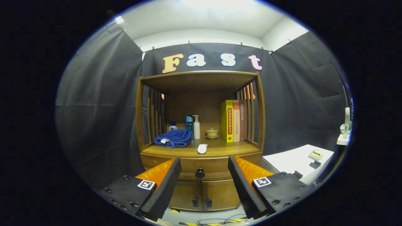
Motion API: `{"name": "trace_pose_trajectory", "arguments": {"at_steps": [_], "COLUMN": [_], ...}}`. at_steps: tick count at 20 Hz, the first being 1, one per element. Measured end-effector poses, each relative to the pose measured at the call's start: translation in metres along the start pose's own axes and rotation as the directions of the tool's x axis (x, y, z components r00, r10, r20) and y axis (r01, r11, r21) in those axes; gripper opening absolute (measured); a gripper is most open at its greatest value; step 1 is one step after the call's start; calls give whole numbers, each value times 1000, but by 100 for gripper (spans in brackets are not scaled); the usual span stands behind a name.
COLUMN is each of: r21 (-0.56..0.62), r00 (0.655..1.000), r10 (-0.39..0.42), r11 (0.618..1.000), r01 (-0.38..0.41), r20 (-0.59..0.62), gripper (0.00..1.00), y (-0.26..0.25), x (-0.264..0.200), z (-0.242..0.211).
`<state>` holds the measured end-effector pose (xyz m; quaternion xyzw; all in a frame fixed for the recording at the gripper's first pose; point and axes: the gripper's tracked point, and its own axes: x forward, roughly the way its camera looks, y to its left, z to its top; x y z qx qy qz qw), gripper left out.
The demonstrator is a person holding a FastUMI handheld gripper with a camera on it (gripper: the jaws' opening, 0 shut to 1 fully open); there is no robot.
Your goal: Pull open the drawer, take out the items inside it, and place them on the countertop above the cabinet.
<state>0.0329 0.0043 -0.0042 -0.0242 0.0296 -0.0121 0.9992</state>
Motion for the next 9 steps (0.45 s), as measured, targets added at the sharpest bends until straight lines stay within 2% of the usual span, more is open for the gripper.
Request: {"name": "trace_pose_trajectory", "arguments": {"at_steps": [3, 9], "r21": [13, 37], "r00": [999, 999], "r10": [-9, -19], "r11": [1000, 999], "r01": [8, 18], "r20": [36, 28], "gripper": [98, 98], "y": [-17, -29], "x": [-16, -18], "z": [23, 20]}}
